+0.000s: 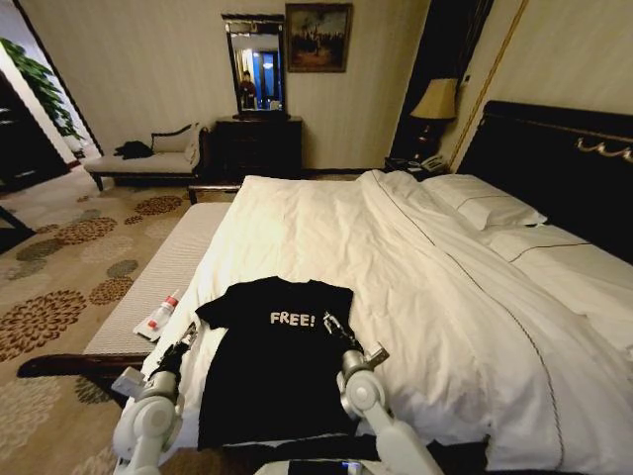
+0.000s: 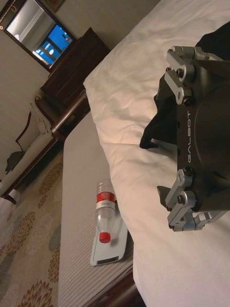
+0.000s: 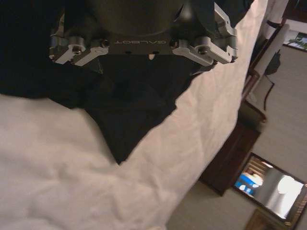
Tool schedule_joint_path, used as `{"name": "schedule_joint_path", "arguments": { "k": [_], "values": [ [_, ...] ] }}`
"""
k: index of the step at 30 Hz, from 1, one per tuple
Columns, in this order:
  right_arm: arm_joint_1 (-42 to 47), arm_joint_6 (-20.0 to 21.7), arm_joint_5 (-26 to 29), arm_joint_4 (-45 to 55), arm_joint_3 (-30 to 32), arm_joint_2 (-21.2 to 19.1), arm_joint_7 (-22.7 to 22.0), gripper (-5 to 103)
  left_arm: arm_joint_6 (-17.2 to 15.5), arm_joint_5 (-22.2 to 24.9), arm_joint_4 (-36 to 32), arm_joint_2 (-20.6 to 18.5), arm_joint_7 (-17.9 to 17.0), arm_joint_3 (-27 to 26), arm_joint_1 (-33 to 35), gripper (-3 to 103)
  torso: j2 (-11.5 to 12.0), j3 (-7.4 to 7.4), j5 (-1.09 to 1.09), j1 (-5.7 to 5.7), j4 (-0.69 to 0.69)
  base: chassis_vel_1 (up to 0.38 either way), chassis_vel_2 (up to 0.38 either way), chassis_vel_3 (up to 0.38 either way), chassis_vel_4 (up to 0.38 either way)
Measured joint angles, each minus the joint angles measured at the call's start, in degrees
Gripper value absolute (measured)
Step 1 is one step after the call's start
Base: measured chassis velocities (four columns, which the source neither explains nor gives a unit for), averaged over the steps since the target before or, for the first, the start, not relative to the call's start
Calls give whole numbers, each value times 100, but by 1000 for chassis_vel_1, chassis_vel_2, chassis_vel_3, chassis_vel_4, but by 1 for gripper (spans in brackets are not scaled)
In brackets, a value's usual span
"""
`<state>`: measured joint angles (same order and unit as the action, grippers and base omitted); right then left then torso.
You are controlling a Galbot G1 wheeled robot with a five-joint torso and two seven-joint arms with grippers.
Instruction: Fold the clothes on the bed.
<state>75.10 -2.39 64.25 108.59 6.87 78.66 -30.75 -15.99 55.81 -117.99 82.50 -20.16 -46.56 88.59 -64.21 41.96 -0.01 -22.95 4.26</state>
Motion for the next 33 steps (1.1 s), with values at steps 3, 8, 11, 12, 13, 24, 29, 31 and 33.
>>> {"name": "schedule_joint_path", "arguments": {
  "k": [3, 8, 11, 12, 13, 24, 29, 31, 33],
  "values": [
    [-95, -4, 40, -245, 62, 46, -50, 100, 0, 6, 1, -12, -1, -9, -1, 100, 0, 0, 0, 1, 0, 0, 0, 0, 0],
    [-277, -21, 12, -470, 167, 57, -35, 100, 0, 22, 6, -30, -2, -21, -2, 100, 0, 0, 0, 1, -1, 0, 0, 0, 0],
    [-343, -23, -1, -534, 206, 57, -23, 100, 0, 26, 19, -34, -2, -23, 0, 100, 0, 0, 0, 1, -1, 0, 0, 0, 0],
    [-360, -24, -9, -556, 213, 57, -20, 100, 1, 28, 20, -36, -2, -24, 0, 100, 0, 0, 0, 1, -1, 0, 0, 0, 0],
    [-377, -24, -32, -585, 221, 57, -17, 100, 1, 32, 21, -39, -2, -26, 0, 100, 0, 0, 1, 1, -1, 0, 0, 0, 0],
    [-404, -18, -116, -725, 244, 53, -89, 100, 6, 60, 17, -58, -2, -31, 0, 100, 0, 0, 0, 1, 0, 0, 0, 0, 0],
    [-524, -17, -111, -865, 266, 67, -106, 100, 6, 60, 5, -58, -2, -20, 4, 100, 0, 0, 0, 1, -1, 0, 0, 0, 0],
    [-596, -18, -111, -920, 269, 71, -98, 100, 6, 58, 4, -58, -2, -18, 7, 100, 0, 0, 0, 1, 0, 0, 0, 0, 0],
    [-658, -20, -111, -946, 263, 78, -87, 100, 7, 57, 4, -58, -2, -17, 10, 100, 0, 0, 0, 1, 0, 0, 0, 0, 0]
  ]
}}
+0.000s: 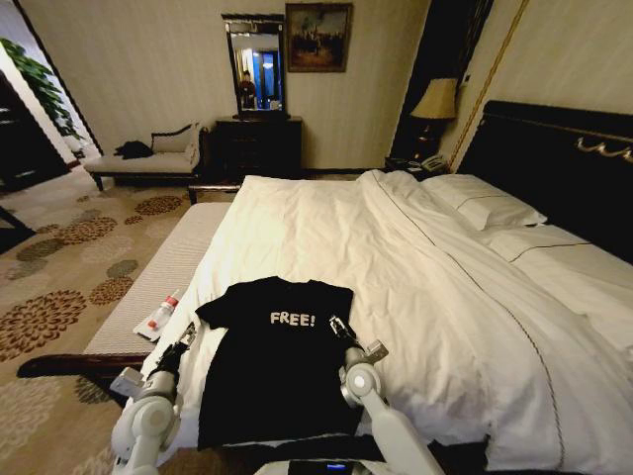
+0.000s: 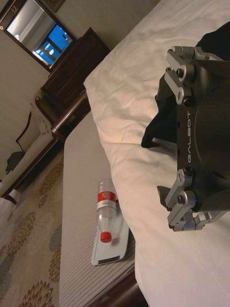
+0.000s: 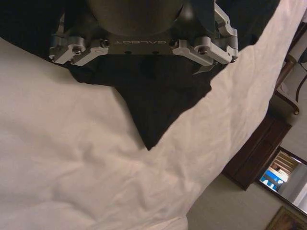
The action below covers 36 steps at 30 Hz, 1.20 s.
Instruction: Fold the clothes on the bed.
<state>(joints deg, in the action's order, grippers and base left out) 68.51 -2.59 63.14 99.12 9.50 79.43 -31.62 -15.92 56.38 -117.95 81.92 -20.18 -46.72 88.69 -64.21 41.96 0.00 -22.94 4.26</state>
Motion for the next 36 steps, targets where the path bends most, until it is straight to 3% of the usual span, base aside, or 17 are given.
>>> {"name": "schedule_joint_path", "arguments": {
  "k": [10, 24, 32, 36],
  "values": [
    [-379, -22, 35, -83, -179, 99, 93, 100, 0, -10, -6, -3, 0, -4, 7, 100, 0, 0, 0, 0, 0, 0, 0, 0, 0],
    [505, -51, 187, 1975, -612, -40, 387, 100, 1, -79, 48, 34, 0, 53, -28, 100, 0, 0, 0, 2, 0, 0, 0, 0, 0],
    [628, -95, 161, 1930, -372, -93, 347, 100, -23, -50, 65, -77, 1, 81, -128, 100, 0, 0, 0, 2, 0, 0, 0, 0, 0],
    [587, -192, 60, 1685, -186, -47, 302, 100, -157, 227, 206, -272, 14, 85, -369, 100, 0, 0, 0, 1, 0, 0, 0, 0, 0]
  ]
}}
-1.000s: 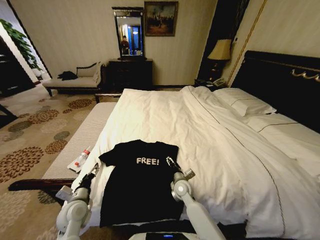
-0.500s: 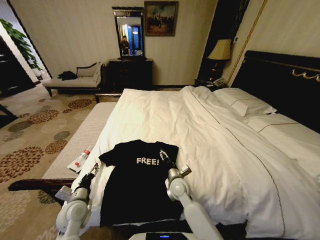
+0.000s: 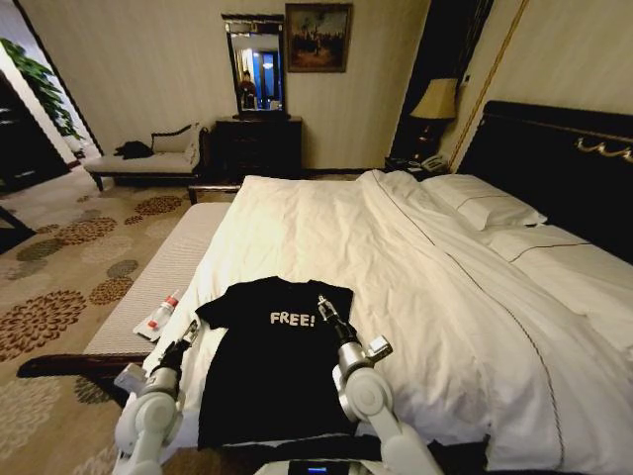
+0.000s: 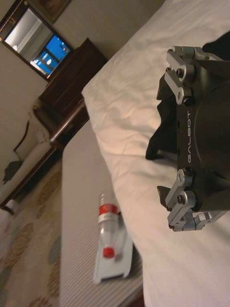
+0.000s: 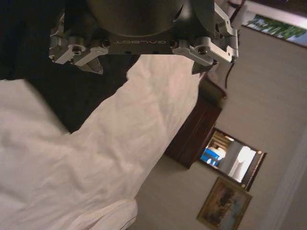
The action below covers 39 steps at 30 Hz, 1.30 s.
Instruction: Fold the clothes on the bed.
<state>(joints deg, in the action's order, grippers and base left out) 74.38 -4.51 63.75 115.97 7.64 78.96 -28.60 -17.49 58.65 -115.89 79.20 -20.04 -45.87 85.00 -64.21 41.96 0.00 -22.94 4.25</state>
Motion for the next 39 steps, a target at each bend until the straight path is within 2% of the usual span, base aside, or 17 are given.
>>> {"name": "schedule_joint_path", "arguments": {
  "k": [1, 2, 4, 8, 11, 20, 30, 36, 38, 39],
  "values": [
    [5, -12, -27, -33, 20, 16, -7, 100, -78, 199, 77, -40, 2, 3, -83, 100, 0, 0, 1, 0, 0, 0, 0, 0, 0],
    [5, -12, -27, -33, 20, 16, -7, 100, -78, 199, 77, -40, 2, 3, -83, 100, 0, 0, 1, 0, 0, 0, 0, 0, 0],
    [15, -20, -72, -78, 28, 45, -25, 100, -255, 646, 301, -82, -10, 53, -271, 100, 0, 0, 0, 0, 1, 0, 0, 0, 0],
    [13, -17, -131, -148, 19, 87, -74, 100, -446, 1247, 818, 76, -26, 212, -758, 100, 0, 0, -1, 0, 0, 0, 0, 0, 0],
    [11, -12, -148, -188, 15, 90, -90, 100, -496, 1360, 1014, 157, -23, 257, -943, 100, 0, 0, -1, 0, 1, 0, 0, 0, 0],
    [-10, 5, -176, -256, 9, 89, -109, 100, -633, 1408, 1654, 248, 11, 336, -1247, 100, 0, 0, 0, -2, -1, 0, 0, 0, 0],
    [20, 16, -259, -296, -41, 139, -118, 100, -537, 1446, 2307, 334, 172, 377, -1675, 100, 0, 0, 1, -1, -1, 0, 0, 0, 0],
    [36, 26, -263, -283, -44, 113, -127, 100, -359, 1466, 2301, 424, 259, 396, -1757, 101, 0, 0, -2, -2, 0, 0, 0, 0, 0],
    [34, 27, -262, -281, -41, 103, -129, 100, -309, 1434, 2180, 426, 318, 392, -1708, 94, 0, 0, -1, -2, 1, 0, 0, 0, 0],
    [34, 27, -262, -281, -41, 103, -129, 100, -309, 1434, 2180, 426, 318, 392, -1708, 94, 0, 0, -1, -2, 1, 0, 0, 0, 0]
  ]
}}
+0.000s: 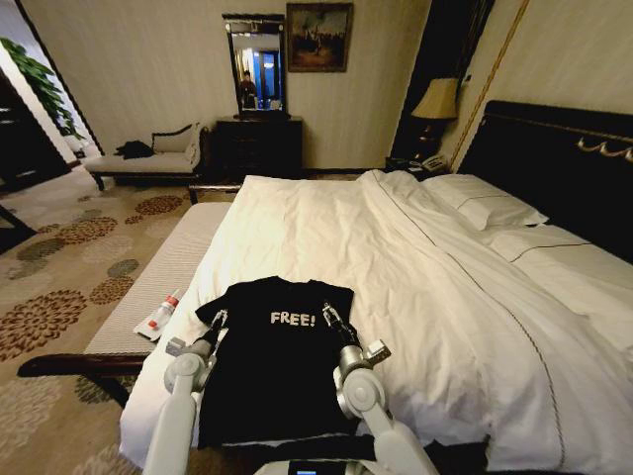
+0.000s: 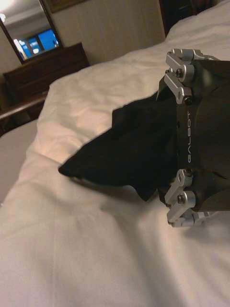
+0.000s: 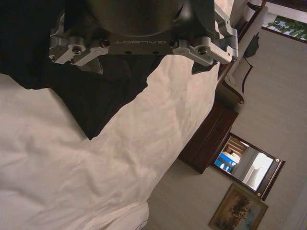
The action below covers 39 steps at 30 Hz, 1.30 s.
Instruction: Fold the clothes on the bed.
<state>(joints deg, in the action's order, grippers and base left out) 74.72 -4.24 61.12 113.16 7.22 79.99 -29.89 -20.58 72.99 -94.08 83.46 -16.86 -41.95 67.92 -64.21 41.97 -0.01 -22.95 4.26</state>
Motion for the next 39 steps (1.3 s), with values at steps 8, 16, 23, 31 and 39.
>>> {"name": "schedule_joint_path", "arguments": {
  "k": [8, 16, 23, 31, 39],
  "values": [
    [-5, 2, -1, 9, -27, 6, -2, 100, 122, -192, -187, -87, 43, -75, 118, 67, 0, 0, 0, 1, -1, 0, 0, 0, 0],
    [35, 5, -18, 54, -38, -6, -4, 100, 132, -208, -202, -126, 40, -136, 123, 34, 0, 0, 1, 1, -1, 0, 0, 0, 0],
    [98, 7, -42, 130, -30, -20, -5, 100, 140, -339, -391, -212, 54, -101, 175, 13, 0, 0, 0, 1, 0, 0, 0, 0, 0],
    [-58, 30, -27, -19, -192, -52, -5, 100, 444, -1936, -1074, -873, 518, 438, 670, 0, -1, -1, 1, 2, -3, 0, 0, 0, 0],
    [-51, 49, -25, -42, -200, -54, -9, 100, 729, -3696, -932, -1751, 767, 1293, 634, 0, 0, -1, 0, 1, -1, 0, 0, 0, 0]
  ]
}}
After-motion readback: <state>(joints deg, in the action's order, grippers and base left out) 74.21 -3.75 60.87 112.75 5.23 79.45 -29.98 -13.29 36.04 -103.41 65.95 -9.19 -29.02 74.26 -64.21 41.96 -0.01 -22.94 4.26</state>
